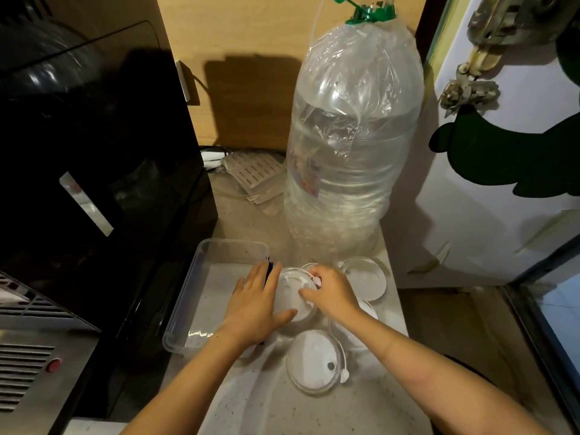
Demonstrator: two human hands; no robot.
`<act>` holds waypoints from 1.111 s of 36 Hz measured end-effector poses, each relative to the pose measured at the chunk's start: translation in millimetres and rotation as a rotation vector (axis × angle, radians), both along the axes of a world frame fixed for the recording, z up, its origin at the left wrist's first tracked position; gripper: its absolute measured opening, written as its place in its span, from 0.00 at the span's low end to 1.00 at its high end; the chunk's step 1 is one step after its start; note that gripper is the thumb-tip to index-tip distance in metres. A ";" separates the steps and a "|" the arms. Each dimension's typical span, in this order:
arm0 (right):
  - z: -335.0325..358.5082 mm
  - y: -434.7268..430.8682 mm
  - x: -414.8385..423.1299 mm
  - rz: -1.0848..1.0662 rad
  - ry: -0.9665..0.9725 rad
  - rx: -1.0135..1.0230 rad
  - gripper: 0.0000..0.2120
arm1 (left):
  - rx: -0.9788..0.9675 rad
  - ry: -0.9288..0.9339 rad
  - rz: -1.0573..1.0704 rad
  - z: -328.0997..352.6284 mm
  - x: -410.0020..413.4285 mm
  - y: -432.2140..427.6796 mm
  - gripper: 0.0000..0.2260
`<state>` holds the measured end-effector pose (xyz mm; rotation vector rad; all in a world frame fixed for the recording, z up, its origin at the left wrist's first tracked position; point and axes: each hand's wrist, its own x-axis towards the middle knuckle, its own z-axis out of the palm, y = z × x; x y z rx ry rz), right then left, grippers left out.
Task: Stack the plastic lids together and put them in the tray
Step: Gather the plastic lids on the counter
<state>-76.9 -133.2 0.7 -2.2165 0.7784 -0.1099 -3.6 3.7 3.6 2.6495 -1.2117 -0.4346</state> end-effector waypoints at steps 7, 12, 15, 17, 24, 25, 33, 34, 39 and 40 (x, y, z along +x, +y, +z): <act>25.9 -6.8 3.8 -0.018 -0.057 -0.038 0.17 | -0.146 0.018 0.012 11.8 -0.5 -9.9 0.51; 58.5 -10.8 4.6 0.008 -0.140 -0.136 0.16 | -0.256 0.049 -0.015 23.7 -0.5 -22.8 0.56; 74.3 -10.8 4.2 0.023 -0.187 -0.208 0.15 | -0.347 0.078 -0.011 32.6 -2.9 -30.9 0.56; 82.4 -10.5 3.2 0.040 -0.201 -0.252 0.16 | -0.396 0.106 0.006 38.6 -3.7 -36.1 0.56; 95.3 -8.7 2.7 0.057 -0.211 -0.341 0.13 | -0.445 0.186 0.047 53.0 -6.5 -47.7 0.54; 96.0 -8.6 2.7 0.060 -0.209 -0.346 0.13 | -0.440 0.193 0.054 53.2 -6.5 -48.9 0.53; 93.8 -8.0 4.6 0.094 -0.134 -0.384 0.16 | -0.434 0.314 0.080 46.5 1.9 -53.6 0.51; 92.6 -8.9 4.9 0.109 -0.129 -0.386 0.17 | -0.457 0.357 0.090 46.3 2.5 -53.6 0.50; 94.4 -23.1 7.9 0.079 -0.218 -0.230 0.20 | -0.586 0.581 0.141 38.9 10.3 -47.5 0.47; 94.5 -28.1 8.6 0.052 -0.241 -0.175 0.19 | -0.618 0.632 0.151 36.7 13.1 -45.1 0.48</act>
